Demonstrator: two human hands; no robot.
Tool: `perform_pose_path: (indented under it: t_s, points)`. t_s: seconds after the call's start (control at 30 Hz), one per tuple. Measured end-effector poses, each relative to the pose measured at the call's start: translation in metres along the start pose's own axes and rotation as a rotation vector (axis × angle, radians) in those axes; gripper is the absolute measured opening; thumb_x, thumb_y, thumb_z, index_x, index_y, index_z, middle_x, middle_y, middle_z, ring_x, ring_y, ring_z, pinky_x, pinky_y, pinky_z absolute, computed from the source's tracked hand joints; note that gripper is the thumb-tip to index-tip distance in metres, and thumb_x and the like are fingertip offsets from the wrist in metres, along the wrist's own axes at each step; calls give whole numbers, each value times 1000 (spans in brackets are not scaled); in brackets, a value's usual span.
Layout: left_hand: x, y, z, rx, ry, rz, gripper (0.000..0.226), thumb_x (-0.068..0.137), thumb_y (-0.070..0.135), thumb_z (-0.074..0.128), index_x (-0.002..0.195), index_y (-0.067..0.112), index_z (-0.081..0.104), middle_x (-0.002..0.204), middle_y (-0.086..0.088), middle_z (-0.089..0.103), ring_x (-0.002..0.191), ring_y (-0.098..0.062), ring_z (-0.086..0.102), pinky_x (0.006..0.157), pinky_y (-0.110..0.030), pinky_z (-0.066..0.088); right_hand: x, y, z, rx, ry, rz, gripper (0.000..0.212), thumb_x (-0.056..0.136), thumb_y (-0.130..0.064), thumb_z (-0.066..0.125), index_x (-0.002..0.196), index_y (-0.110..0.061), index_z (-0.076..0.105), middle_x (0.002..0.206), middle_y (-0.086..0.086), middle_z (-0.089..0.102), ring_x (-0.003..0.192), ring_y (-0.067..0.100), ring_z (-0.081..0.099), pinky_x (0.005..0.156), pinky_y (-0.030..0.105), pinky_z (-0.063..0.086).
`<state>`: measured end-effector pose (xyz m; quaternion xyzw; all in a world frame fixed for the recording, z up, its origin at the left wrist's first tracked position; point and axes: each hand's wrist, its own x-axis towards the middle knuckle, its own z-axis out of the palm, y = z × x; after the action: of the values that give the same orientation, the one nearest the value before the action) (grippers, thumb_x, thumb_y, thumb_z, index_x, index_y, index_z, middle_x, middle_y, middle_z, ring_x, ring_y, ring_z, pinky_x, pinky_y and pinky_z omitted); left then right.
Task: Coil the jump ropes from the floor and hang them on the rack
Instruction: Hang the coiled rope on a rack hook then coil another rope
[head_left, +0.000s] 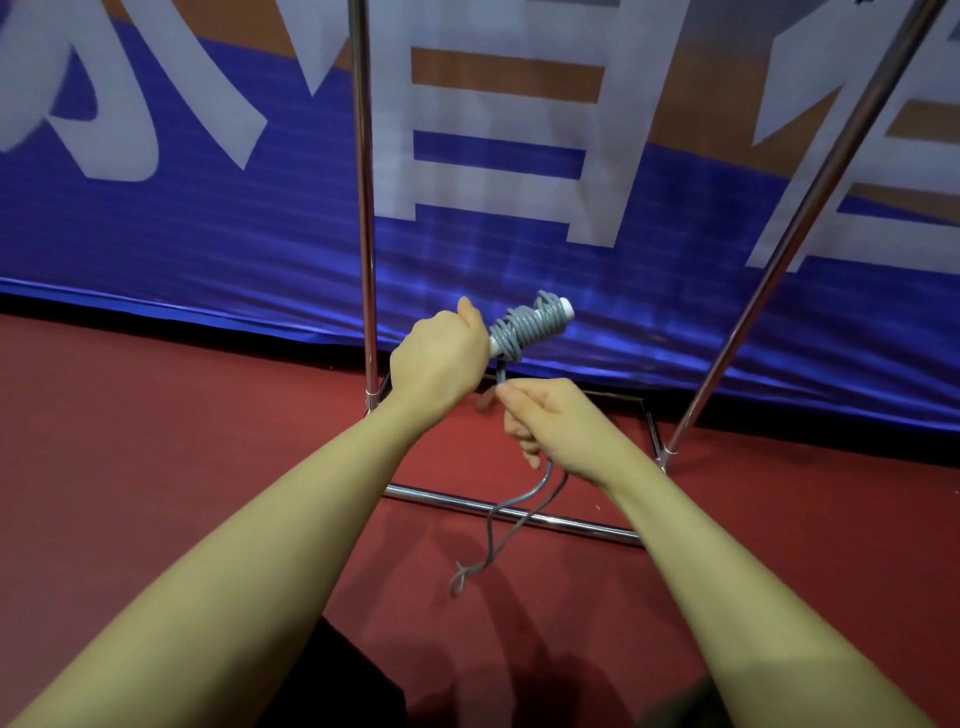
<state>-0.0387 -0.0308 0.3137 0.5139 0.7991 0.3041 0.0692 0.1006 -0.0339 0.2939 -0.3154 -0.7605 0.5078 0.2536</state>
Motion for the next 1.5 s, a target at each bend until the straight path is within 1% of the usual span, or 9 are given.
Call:
perform_pose_path:
  t_s: [0.33, 0.5, 0.7, 0.83, 0.93, 1.03, 1.2, 1.37, 1.5]
  points:
    - [-1, -10, 3, 211, 78, 35, 38, 102, 13, 21, 125, -3, 47, 111, -20, 61, 98, -41, 57, 64, -39, 34, -12, -16, -5, -61, -46, -36, 18, 97, -12, 51, 86, -14, 64, 49, -11, 35, 42, 8, 34, 44, 21, 38]
    - [1, -12, 5, 314, 40, 63, 48, 104, 28, 25, 105, -1, 62, 111, -23, 62, 104, -40, 57, 82, -39, 40, -12, -19, -16, -64, -5, -64, 22, 95, -13, 55, 77, -17, 66, 43, -9, 36, 37, 9, 36, 46, 29, 37]
    - [-5, -11, 11, 518, -42, 390, 45, 103, 30, 24, 105, 8, 63, 106, -17, 66, 100, -38, 59, 66, -34, 31, -9, -21, -30, -155, 239, -154, 25, 90, -16, 62, 65, -14, 64, 44, -10, 45, 42, 3, 35, 46, 17, 29]
    - [-17, 1, 9, 523, -95, 570, 50, 104, 31, 21, 97, 6, 64, 99, -19, 67, 95, -39, 60, 67, -34, 30, -5, -15, -41, -144, 322, -161, 23, 88, -16, 65, 65, -13, 64, 58, -9, 58, 57, 3, 50, 59, 19, 40]
    - [-20, 1, 5, 427, 0, 734, 50, 104, 28, 24, 71, 10, 58, 78, -19, 67, 77, -39, 61, 56, -32, 24, -6, -13, -48, -70, 349, -130, 21, 88, -10, 64, 67, -10, 63, 48, -15, 54, 46, -2, 46, 52, 8, 34]
    - [-20, -1, -1, 305, 122, 881, 45, 93, 24, 32, 48, 20, 28, 35, -11, 44, 31, -31, 43, 48, -21, 2, -6, -11, -52, 14, 358, -111, 20, 86, -6, 65, 67, -8, 61, 43, -15, 52, 40, -1, 44, 47, 8, 32]
    - [-22, -1, -1, 129, 166, 1059, 39, 92, 22, 30, 54, 21, 29, 36, -7, 42, 30, -31, 36, 40, -24, 20, -7, -7, -54, 98, 351, -86, 23, 86, -5, 64, 64, -10, 59, 39, -11, 47, 36, 0, 37, 42, 12, 31]
    - [-27, 2, -8, -73, 58, 917, 36, 92, 24, 27, 56, 17, 28, 38, -9, 40, 33, -33, 38, 38, -36, 38, -6, -1, -56, 202, 357, -79, 23, 88, -5, 61, 66, -10, 60, 48, -9, 56, 44, 0, 46, 49, 14, 38]
    - [-25, 5, -1, -319, -43, 617, 42, 87, 41, 18, 57, 16, 31, 49, -21, 44, 51, -42, 40, 56, -56, 39, -5, 1, -51, 280, 367, -33, 11, 71, -5, 66, 66, -7, 57, 44, -8, 47, 39, 1, 40, 43, 17, 33]
